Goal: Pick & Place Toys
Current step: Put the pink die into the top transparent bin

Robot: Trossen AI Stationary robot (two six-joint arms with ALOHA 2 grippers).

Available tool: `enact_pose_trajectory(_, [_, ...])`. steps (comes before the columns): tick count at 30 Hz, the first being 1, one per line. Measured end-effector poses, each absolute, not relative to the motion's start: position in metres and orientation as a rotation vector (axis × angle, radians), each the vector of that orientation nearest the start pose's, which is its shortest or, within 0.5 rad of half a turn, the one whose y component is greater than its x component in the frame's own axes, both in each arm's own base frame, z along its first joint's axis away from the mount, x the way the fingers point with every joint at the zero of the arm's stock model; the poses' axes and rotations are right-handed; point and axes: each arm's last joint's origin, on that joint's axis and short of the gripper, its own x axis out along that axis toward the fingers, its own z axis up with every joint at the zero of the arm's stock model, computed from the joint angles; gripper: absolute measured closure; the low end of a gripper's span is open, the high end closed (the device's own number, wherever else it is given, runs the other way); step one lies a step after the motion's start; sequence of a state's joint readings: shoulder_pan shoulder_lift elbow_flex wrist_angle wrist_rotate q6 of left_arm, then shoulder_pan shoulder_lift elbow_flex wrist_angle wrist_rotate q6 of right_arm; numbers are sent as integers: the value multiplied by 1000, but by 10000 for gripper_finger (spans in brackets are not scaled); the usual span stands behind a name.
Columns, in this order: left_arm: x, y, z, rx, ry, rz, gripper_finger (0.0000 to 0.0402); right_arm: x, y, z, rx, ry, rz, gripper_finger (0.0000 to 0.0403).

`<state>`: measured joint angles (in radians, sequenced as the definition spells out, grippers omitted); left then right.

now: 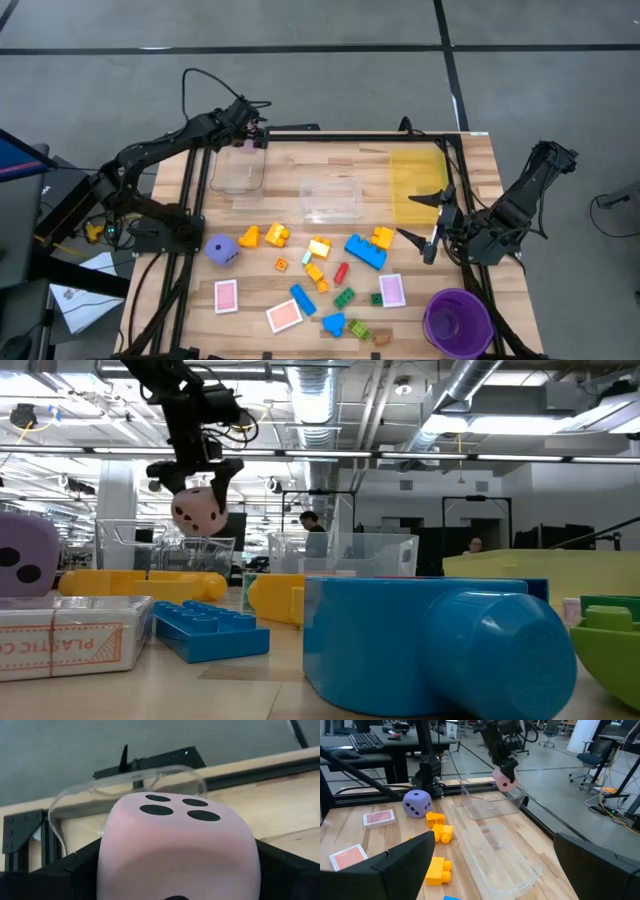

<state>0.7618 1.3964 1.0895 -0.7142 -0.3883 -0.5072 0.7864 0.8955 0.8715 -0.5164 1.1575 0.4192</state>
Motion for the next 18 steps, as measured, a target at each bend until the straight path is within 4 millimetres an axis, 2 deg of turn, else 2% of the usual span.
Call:
enact_pose_trajectory(7, [178, 203, 244, -660, 787, 1352, 46, 138, 101, 323, -38, 223, -414, 3])
enact_pose_trajectory(12, [169, 208, 233, -712, 783, 1352, 54, 138, 101, 323, -38, 223, -415, 3])
enact_pose_trajectory(18, [161, 209, 219, -777, 793, 1321, 43, 138, 101, 323, -41, 223, -414, 3])
